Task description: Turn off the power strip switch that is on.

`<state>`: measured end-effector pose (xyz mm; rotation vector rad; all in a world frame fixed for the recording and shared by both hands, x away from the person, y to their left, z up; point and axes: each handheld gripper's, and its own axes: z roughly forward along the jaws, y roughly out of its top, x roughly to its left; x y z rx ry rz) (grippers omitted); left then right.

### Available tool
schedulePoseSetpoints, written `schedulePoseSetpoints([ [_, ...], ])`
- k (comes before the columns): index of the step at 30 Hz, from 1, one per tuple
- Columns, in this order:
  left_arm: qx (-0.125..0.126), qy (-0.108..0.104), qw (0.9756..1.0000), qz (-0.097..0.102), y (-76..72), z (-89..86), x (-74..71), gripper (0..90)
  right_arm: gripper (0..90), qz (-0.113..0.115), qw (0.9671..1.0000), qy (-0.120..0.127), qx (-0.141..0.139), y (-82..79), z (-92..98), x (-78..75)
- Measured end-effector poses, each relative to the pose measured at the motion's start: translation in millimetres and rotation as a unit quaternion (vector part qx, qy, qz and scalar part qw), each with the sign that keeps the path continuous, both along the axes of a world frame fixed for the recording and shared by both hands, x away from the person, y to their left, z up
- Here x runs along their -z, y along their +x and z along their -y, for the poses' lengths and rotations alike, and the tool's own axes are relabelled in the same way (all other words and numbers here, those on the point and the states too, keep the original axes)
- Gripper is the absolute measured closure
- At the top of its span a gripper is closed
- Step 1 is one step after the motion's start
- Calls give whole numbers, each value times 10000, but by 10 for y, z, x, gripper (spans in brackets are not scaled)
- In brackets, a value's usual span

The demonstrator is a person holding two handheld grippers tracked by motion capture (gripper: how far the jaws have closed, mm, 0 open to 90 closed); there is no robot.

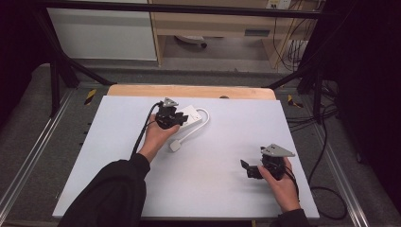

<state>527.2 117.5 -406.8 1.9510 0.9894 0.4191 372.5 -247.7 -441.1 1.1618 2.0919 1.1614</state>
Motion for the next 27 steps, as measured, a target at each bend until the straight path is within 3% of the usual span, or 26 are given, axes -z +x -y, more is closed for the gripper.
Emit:
schedulePoseSetpoints([
  [2, 5, -10, 10000, 43, -6, 10, -12, 617, 36, -6, 10000, -13, 5, 3, -1, 3],
  [8, 6, -174, 9998, 72, -21, 36, -47, 374, 36, -1, 10000, -15, -3, 1, 0, 1],
  [11, -29, -89, 9999, 91, -27, 42, -67, 256, 36, 3, 10000, -20, -6, 4, -2, 3],
  [15, -113, -182, 9998, 47, -34, 25, -94, 151, 36, 0, 10000, -23, -7, 3, -3, 3],
  [27, -95, -395, 9991, 132, -136, -86, -282, 93, 32, -11, 10000, -15, -20, 7, -10, 4],
])
